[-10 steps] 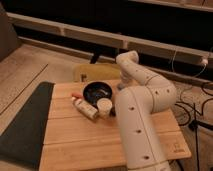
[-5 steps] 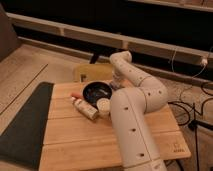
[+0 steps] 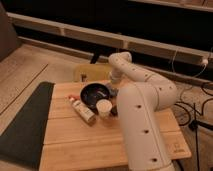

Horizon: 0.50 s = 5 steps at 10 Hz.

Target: Wipe the white sponge on the table

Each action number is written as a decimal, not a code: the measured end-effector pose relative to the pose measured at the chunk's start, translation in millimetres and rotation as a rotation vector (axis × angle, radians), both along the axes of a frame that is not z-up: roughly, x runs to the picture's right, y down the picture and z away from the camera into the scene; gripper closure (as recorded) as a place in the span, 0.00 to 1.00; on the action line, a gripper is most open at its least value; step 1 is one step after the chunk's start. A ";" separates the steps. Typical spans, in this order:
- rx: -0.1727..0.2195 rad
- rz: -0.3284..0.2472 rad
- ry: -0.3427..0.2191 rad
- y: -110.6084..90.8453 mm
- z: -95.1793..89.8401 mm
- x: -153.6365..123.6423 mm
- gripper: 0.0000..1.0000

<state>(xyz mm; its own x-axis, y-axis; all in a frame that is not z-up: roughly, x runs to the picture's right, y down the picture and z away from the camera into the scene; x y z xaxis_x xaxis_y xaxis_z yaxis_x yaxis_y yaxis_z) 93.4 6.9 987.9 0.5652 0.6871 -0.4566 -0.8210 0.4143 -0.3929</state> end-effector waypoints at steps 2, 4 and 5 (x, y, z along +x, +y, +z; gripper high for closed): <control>-0.015 0.013 0.070 11.0 -4.1 31.2 1.00; -0.004 0.014 0.128 8.1 1.4 52.4 1.00; 0.007 0.006 0.145 3.4 6.6 56.2 1.00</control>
<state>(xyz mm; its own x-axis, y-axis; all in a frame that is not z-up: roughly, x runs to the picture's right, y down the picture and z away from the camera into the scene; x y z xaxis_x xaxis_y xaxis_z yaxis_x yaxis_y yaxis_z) 149.6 10.3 994.5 0.4899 0.6936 -0.5281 -0.8712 0.4118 -0.2673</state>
